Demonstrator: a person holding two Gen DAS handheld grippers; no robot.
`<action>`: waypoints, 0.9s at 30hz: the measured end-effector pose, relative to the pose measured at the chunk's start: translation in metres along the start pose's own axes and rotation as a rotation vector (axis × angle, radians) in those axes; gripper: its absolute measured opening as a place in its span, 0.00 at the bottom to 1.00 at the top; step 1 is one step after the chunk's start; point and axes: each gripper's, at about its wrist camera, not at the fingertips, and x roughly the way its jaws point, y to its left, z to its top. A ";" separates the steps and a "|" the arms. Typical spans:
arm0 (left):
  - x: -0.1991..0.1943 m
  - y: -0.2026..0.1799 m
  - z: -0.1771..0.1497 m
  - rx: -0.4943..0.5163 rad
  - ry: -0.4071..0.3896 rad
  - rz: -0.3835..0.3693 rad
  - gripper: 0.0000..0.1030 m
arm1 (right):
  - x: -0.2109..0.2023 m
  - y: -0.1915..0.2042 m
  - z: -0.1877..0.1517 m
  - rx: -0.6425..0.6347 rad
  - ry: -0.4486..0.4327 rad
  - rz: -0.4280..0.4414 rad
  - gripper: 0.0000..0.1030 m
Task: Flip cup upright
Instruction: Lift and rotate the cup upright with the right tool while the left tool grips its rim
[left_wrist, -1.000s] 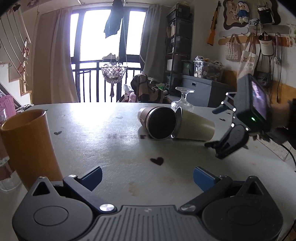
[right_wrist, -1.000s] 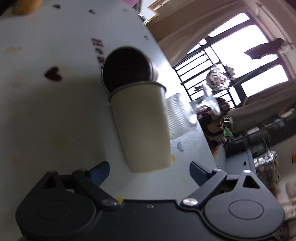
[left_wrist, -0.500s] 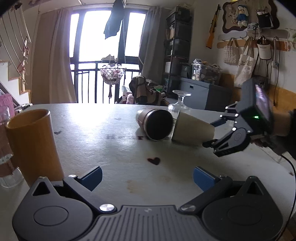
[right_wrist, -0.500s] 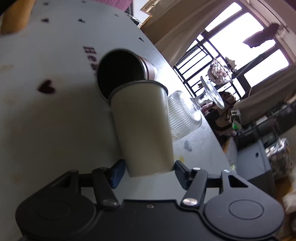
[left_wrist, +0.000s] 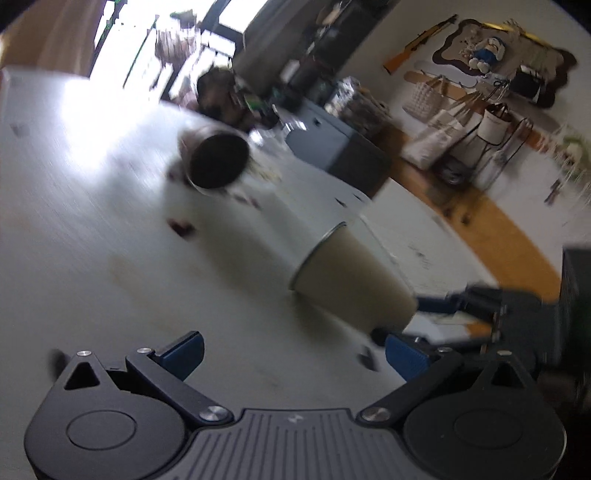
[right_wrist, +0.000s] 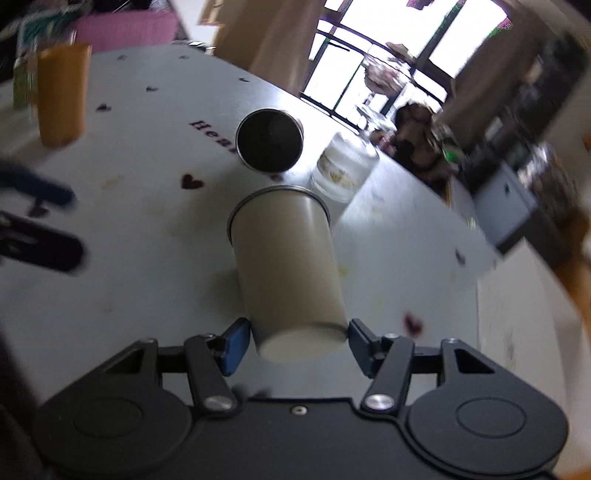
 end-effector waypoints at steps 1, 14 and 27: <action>0.006 -0.001 0.000 -0.019 0.016 -0.021 0.99 | -0.005 0.002 -0.005 0.031 0.004 0.008 0.58; 0.074 0.003 0.020 -0.400 0.115 -0.146 0.85 | -0.012 0.027 -0.035 0.111 -0.020 0.041 0.58; 0.073 -0.009 0.028 -0.279 0.057 -0.127 0.79 | -0.014 0.023 -0.041 0.137 -0.053 0.047 0.57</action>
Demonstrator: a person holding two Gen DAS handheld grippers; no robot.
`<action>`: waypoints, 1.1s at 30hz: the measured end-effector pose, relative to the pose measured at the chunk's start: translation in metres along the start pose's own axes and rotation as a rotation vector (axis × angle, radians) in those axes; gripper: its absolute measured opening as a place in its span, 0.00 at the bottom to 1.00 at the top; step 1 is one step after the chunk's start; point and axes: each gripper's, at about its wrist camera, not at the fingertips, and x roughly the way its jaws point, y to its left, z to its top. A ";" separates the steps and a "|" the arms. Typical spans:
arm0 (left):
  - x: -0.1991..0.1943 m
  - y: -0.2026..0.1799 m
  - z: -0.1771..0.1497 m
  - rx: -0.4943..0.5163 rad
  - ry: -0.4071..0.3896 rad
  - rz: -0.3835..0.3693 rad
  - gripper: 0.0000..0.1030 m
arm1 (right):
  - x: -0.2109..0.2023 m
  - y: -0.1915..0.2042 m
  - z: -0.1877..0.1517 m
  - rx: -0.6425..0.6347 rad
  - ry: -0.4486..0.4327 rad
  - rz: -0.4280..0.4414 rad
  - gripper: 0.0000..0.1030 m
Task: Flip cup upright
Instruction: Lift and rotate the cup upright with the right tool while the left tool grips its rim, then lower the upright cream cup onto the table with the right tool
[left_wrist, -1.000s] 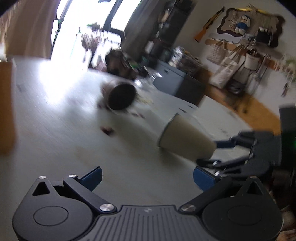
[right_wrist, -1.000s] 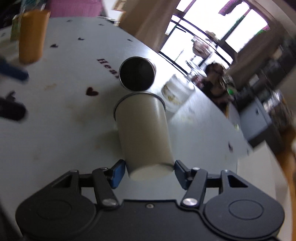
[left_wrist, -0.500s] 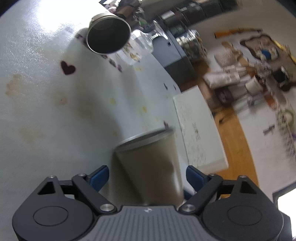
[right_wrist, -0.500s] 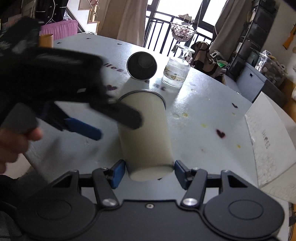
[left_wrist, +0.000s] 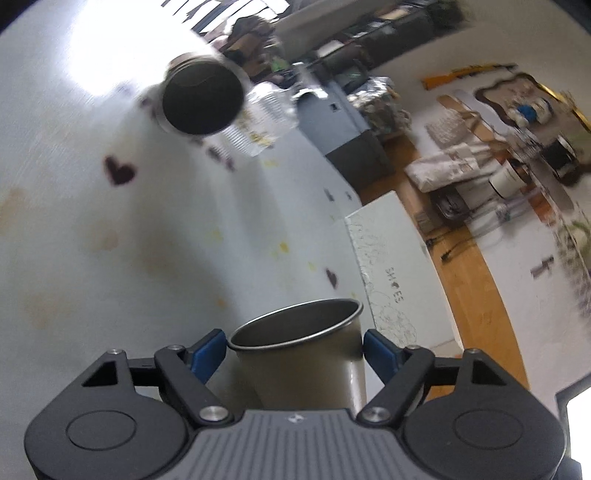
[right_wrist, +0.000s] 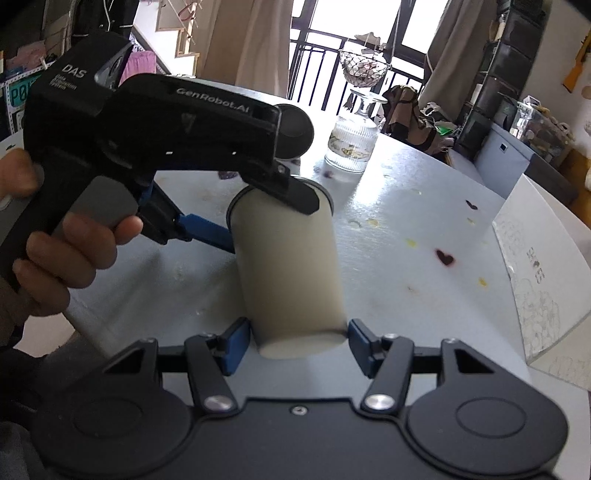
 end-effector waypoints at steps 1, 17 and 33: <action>-0.002 -0.004 -0.001 0.028 -0.011 -0.001 0.78 | 0.000 0.000 0.000 0.003 -0.003 -0.001 0.57; -0.004 -0.095 -0.046 0.604 -0.140 0.037 0.78 | 0.006 -0.023 -0.028 0.117 -0.120 -0.050 0.56; -0.052 -0.086 -0.064 0.776 -0.261 0.243 0.80 | 0.044 0.002 -0.021 0.204 -0.245 0.063 0.55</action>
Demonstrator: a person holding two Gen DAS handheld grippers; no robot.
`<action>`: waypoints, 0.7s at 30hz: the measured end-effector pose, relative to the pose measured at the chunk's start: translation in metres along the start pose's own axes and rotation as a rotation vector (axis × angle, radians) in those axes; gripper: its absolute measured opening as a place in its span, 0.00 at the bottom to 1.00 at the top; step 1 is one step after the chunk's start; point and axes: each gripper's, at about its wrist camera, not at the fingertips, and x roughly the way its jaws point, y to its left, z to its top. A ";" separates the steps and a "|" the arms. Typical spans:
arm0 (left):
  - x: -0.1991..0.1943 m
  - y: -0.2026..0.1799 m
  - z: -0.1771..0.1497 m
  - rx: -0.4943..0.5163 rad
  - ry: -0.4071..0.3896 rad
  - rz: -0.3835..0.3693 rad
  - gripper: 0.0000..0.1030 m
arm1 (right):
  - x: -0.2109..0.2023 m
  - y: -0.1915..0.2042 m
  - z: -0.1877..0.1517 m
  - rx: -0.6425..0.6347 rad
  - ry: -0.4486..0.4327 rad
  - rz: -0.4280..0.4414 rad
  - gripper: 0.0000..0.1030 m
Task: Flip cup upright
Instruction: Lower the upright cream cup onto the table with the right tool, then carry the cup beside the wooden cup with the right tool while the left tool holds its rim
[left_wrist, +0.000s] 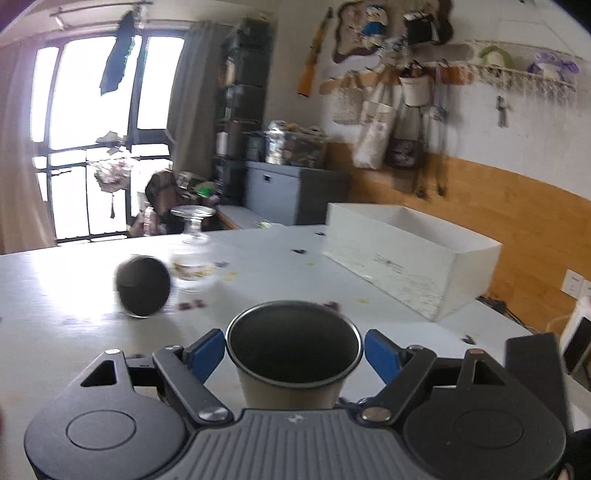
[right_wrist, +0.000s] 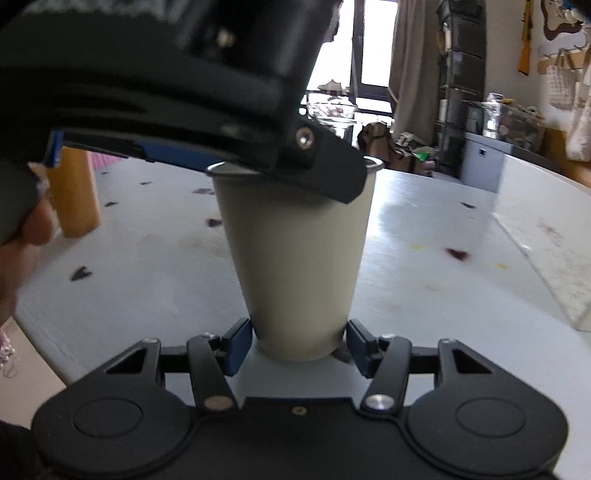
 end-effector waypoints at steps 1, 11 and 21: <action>-0.007 0.008 0.001 -0.006 -0.009 0.022 0.80 | 0.005 0.006 0.003 0.004 -0.003 0.018 0.55; -0.056 0.089 0.004 -0.098 -0.057 0.142 0.81 | 0.050 0.074 0.030 -0.019 -0.027 0.131 0.56; -0.078 0.141 -0.007 -0.212 -0.044 0.181 0.82 | 0.064 0.111 0.051 -0.086 -0.033 0.106 0.55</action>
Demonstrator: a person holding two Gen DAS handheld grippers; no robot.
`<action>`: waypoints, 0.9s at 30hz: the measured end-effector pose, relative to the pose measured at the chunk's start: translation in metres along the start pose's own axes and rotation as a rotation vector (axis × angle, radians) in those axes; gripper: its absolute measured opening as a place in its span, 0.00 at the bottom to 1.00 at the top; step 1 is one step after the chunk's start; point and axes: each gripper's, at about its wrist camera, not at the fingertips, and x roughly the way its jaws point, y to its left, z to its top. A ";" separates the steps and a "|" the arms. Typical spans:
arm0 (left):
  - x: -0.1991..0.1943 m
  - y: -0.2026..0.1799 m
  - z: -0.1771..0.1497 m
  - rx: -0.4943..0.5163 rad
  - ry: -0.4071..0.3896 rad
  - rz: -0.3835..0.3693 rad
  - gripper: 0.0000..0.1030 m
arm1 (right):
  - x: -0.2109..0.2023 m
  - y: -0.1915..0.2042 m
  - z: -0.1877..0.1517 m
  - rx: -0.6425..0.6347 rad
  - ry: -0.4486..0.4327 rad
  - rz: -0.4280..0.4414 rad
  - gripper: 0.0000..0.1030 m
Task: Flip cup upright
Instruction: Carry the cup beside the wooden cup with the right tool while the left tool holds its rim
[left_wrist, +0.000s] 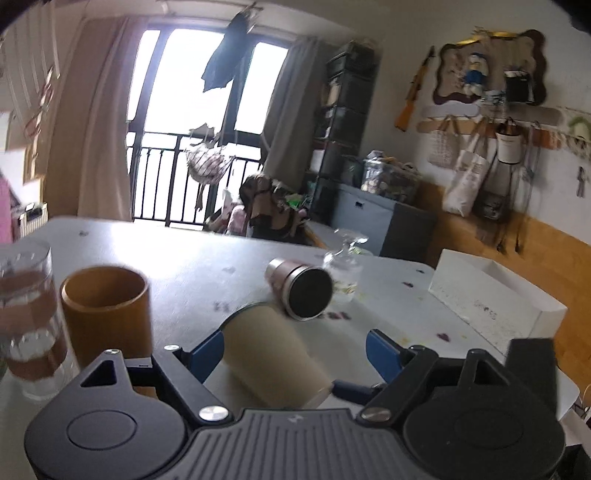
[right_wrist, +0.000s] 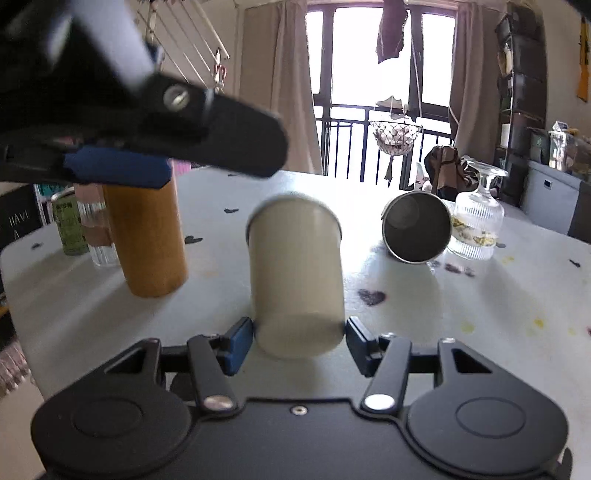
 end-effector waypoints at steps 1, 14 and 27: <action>0.002 0.004 0.000 -0.021 0.012 -0.005 0.82 | -0.002 0.001 -0.001 0.005 0.002 0.003 0.55; 0.090 0.049 -0.010 -0.530 0.280 -0.066 0.82 | -0.018 -0.004 -0.005 -0.101 0.039 -0.037 0.55; 0.107 0.057 -0.020 -0.611 0.234 -0.108 0.75 | -0.023 -0.008 -0.008 -0.155 0.046 -0.016 0.55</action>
